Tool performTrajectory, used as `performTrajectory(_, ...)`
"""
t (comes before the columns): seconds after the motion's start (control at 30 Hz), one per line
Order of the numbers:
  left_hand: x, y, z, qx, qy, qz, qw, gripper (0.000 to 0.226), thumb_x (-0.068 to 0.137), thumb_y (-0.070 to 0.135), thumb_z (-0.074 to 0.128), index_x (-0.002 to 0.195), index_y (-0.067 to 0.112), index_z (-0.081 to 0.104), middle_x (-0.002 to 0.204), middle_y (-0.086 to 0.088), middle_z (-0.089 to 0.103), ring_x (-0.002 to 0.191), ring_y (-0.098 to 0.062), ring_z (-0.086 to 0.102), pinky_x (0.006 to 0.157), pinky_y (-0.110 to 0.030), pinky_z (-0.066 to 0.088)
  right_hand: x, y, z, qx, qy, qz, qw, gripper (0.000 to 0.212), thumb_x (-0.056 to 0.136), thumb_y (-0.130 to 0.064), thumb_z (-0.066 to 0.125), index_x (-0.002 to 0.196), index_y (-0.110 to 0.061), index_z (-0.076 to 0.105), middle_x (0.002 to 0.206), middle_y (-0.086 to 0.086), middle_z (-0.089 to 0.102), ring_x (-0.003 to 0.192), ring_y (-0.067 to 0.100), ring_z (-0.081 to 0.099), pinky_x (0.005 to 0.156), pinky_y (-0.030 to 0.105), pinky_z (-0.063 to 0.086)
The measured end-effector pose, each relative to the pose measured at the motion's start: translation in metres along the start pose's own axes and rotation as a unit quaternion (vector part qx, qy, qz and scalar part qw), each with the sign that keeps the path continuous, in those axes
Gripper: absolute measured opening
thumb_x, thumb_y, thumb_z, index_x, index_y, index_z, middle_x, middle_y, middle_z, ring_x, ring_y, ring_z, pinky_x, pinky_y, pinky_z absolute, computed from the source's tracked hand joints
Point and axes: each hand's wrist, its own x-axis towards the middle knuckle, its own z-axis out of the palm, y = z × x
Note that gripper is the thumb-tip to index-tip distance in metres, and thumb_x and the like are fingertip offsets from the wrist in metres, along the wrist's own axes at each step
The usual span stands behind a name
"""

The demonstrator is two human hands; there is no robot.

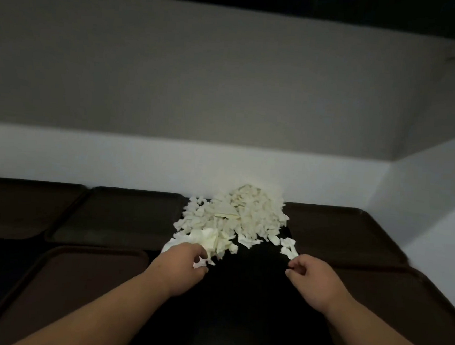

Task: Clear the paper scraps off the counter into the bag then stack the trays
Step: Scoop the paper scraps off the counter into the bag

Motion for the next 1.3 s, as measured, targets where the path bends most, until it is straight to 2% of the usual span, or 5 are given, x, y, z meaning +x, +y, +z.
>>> performTrajectory(0.37, 0.023, -0.068, 0.000, -0.010, 0.006, -0.034, 0.999, 0.036, 0.086, 0.046, 0.062, 0.121, 0.040, 0.060, 0.118, 0.014, 0.053, 0.101, -0.007, 0.059, 0.090, -0.030, 0.053, 0.047, -0.047, 0.065, -0.052, -0.064, -0.026, 0.996, 0.031, 0.084, -0.043, 0.067, 0.113, -0.035, 0.064, 0.106, -0.014, 0.058, 0.099, 0.004, 0.058, 0.089, 0.024, 0.049)
performTrajectory(0.5, 0.042, -0.065, 0.010, -0.016, 0.017, -0.050, 0.998, 0.038, 0.085, 0.048, 0.063, 0.122, 0.041, 0.058, 0.122, 0.011, 0.052, 0.104, -0.010, 0.059, 0.092, -0.031, 0.051, 0.070, -0.038, 0.060, -0.065, -0.077, -0.028, 0.994, 0.032, 0.086, -0.042, 0.067, 0.116, -0.033, 0.063, 0.110, -0.012, 0.060, 0.101, 0.006, 0.059, 0.087, 0.022, 0.048)
performTrajectory(0.67, 0.069, -0.048, 0.027, -0.029, 0.047, -0.071, 0.996, 0.061, 0.084, 0.050, 0.065, 0.140, 0.034, 0.046, 0.136, 0.008, 0.044, 0.129, -0.017, 0.043, 0.101, -0.033, 0.046, 0.100, -0.022, 0.059, -0.048, -0.083, -0.027, 0.995, 0.033, 0.087, -0.038, 0.068, 0.119, -0.029, 0.064, 0.108, -0.010, 0.061, 0.099, 0.007, 0.059, 0.083, 0.020, 0.045)
performTrajectory(0.97, 0.116, -0.021, 0.048, 0.003, 0.062, -0.134, 0.989, 0.076, 0.083, 0.058, 0.065, 0.148, 0.032, 0.036, 0.155, 0.000, 0.030, 0.142, -0.025, 0.028, 0.111, -0.040, 0.035, 0.151, -0.020, 0.086, -0.040, -0.135, -0.074, 0.987, 0.035, 0.084, -0.039, 0.068, 0.117, -0.029, 0.065, 0.105, -0.011, 0.060, 0.096, 0.007, 0.058, 0.081, 0.021, 0.045)
performTrajectory(1.3, 0.139, -0.034, 0.068, -0.059, 0.033, -0.188, 0.980, 0.085, 0.074, 0.063, 0.070, 0.146, 0.032, 0.037, 0.146, 0.003, 0.032, 0.130, -0.020, 0.044, 0.099, -0.035, 0.048, 0.188, -0.043, 0.132, -0.058, -0.161, -0.115, 0.979, 0.042, 0.085, -0.034, 0.062, 0.126, -0.029, 0.060, 0.120, -0.005, 0.058, 0.105, 0.013, 0.060, 0.088, 0.028, 0.051)
